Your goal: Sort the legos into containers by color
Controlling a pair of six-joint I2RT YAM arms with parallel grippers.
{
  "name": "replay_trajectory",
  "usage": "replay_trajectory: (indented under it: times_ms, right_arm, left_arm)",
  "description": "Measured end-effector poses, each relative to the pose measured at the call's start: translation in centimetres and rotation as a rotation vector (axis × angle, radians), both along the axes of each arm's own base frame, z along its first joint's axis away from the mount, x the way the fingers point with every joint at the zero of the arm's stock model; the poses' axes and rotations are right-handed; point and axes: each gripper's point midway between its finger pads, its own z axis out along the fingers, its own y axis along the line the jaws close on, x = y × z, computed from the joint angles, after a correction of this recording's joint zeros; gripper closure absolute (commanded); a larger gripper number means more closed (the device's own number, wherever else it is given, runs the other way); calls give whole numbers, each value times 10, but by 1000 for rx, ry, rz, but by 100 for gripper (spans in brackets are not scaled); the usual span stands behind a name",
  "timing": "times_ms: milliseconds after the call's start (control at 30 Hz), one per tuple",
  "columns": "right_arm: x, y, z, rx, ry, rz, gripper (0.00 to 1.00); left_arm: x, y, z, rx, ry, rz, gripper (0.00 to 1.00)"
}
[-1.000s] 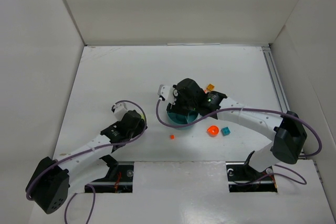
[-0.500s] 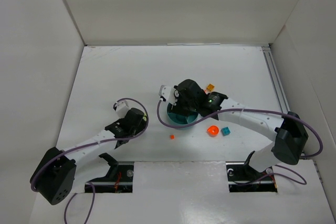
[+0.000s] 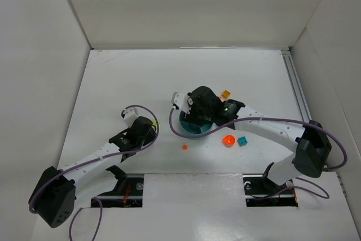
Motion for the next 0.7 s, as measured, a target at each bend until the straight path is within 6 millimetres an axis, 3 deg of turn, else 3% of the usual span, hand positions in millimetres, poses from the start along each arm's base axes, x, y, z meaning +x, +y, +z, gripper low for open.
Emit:
replay_trajectory:
  times_ms: [267, 367, 500, 700]
  right_arm:
    - [0, 0, 3, 8, -3, -2, 35]
    - [0, -3, 9, 21, -13, -16, 35]
    - [-5, -16, 29, 73, -55, -51, 35]
    - [-13, -36, 89, 223, -170, -93, 34]
  left_arm:
    - [-2, -1, 8, 9, -14, -42, 100]
    - [1, -8, 21, 0, -45, -100, 100]
    - [12, -28, 53, -24, -136, -201, 100]
    - [35, -73, 112, -47, -316, -419, 100]
